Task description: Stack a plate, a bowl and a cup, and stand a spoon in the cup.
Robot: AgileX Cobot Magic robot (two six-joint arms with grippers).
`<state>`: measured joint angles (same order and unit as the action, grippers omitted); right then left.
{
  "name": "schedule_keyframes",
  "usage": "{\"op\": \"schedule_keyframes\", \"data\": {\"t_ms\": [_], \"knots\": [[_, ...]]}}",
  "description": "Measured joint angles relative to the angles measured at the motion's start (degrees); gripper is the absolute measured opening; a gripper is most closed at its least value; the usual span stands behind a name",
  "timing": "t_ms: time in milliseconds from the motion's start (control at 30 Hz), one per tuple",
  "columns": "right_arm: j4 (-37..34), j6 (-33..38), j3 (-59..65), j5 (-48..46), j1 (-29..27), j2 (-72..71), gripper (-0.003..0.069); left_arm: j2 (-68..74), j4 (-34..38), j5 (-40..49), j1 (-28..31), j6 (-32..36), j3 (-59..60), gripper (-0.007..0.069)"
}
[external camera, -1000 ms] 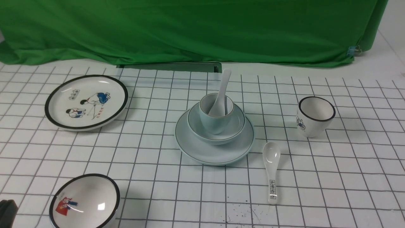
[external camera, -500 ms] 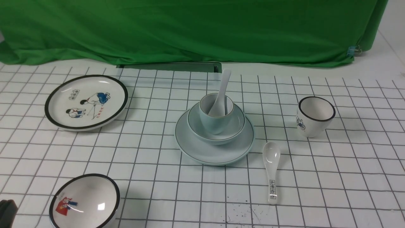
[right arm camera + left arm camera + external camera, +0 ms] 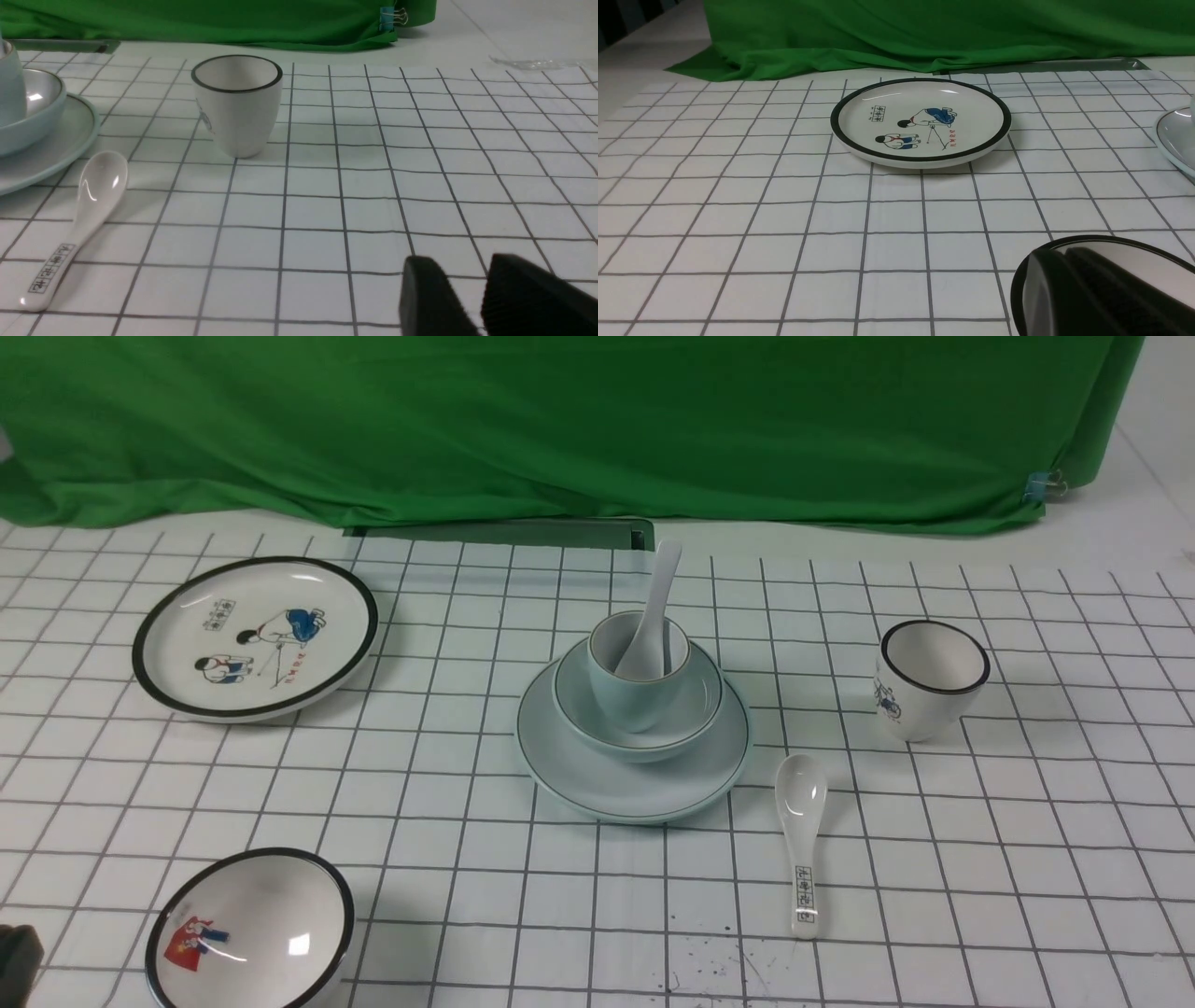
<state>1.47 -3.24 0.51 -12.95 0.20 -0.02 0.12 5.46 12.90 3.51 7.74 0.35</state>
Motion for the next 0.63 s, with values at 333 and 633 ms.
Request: {"op": "schedule_keyframes", "data": {"t_ms": [333, 633], "knots": [[0.00, 0.00, 0.00, 0.00, 0.00, 0.00, 0.0239, 0.00, 0.13, 0.00, 0.00, 0.41, 0.00, -0.0029], [0.00, 0.00, 0.00, 0.00, 0.00, 0.00, 0.0239, 0.00, 0.13, 0.00, 0.00, 0.66, 0.00, -0.0029]]}}
